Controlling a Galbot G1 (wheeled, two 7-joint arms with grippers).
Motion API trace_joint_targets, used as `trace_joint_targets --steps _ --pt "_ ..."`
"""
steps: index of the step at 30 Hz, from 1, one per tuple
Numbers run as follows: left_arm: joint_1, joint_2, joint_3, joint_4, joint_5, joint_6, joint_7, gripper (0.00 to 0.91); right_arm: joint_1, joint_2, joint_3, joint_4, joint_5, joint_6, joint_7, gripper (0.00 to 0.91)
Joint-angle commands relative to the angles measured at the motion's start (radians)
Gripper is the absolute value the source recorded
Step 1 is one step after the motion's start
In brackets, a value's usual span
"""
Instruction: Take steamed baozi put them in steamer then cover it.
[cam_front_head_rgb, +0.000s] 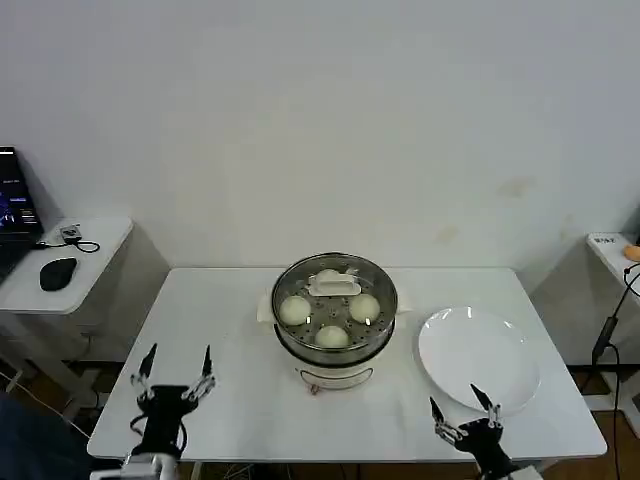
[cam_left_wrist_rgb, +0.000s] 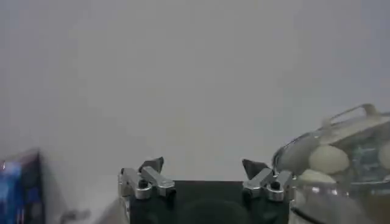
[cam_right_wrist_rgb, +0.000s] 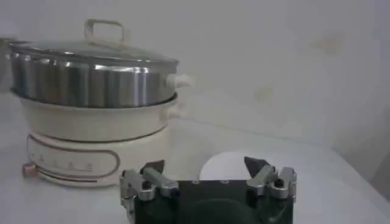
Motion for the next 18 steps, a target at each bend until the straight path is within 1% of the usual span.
trace_joint_targets --steps 1,7,18 --pt "0.176 -0.005 -0.045 0.057 -0.165 -0.113 -0.058 0.907 -0.068 -0.05 -0.003 0.053 0.059 -0.047 0.01 0.907" --pt "0.171 -0.006 -0.053 0.082 -0.161 -0.127 -0.049 0.907 -0.07 -0.053 -0.033 0.062 0.055 -0.042 0.023 0.907" --pt "0.169 -0.009 -0.038 0.092 -0.139 -0.127 -0.036 0.907 -0.067 -0.038 -0.052 0.063 0.043 -0.037 0.024 0.907"
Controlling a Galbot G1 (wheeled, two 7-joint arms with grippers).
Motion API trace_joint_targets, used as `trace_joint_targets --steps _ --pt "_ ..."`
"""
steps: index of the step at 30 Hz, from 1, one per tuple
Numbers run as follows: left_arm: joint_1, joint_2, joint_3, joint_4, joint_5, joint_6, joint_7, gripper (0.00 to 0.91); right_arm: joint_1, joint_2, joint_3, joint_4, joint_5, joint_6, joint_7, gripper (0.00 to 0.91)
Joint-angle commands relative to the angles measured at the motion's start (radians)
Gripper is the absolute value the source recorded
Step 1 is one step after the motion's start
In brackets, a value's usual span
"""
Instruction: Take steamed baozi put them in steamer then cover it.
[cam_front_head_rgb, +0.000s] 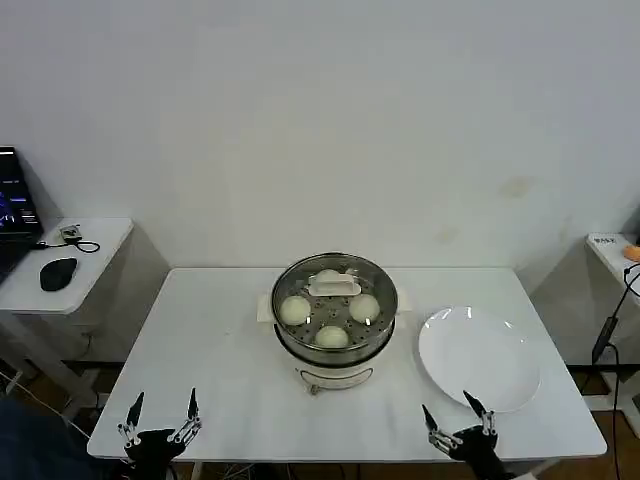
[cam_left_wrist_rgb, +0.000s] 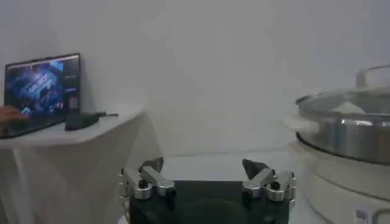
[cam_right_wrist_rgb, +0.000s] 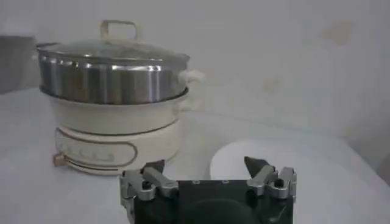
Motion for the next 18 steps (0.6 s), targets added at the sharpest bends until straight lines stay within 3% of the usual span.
trace_joint_targets --steps 1,18 --pt "0.031 -0.004 -0.004 0.023 -0.016 -0.024 -0.002 0.907 -0.01 -0.005 -0.016 0.005 0.006 -0.005 0.005 0.907" --pt "0.025 -0.007 0.004 0.044 0.018 -0.052 0.005 0.907 0.0 0.009 -0.052 0.003 -0.041 -0.018 0.039 0.907"
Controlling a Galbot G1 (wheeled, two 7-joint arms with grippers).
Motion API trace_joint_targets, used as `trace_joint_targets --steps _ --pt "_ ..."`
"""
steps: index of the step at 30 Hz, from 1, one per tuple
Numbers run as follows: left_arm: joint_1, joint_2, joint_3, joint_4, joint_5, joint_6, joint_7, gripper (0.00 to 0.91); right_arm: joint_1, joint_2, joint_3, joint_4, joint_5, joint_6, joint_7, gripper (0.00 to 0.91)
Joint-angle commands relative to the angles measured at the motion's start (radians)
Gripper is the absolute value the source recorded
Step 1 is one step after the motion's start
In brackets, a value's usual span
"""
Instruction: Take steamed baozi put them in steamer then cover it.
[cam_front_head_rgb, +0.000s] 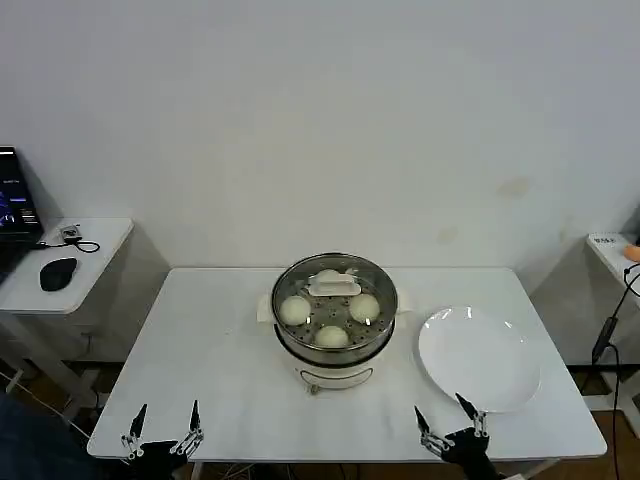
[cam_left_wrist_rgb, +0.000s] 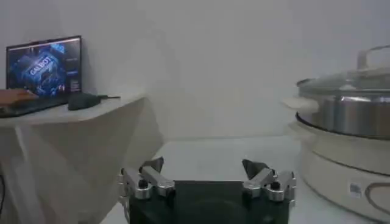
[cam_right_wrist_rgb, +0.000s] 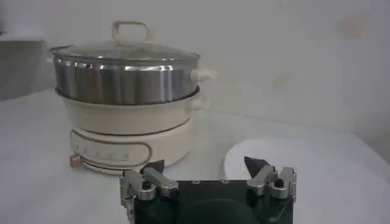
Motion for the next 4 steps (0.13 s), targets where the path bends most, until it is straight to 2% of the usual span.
trace_joint_targets --steps 1,4 --pt "0.003 0.0 -0.002 0.006 0.006 -0.015 -0.001 0.907 -0.003 0.0 -0.016 0.006 -0.024 -0.008 0.019 0.907" --pt "0.005 0.001 -0.001 0.004 0.006 -0.018 0.0 0.907 -0.001 0.0 -0.017 0.008 -0.023 -0.013 0.026 0.907"
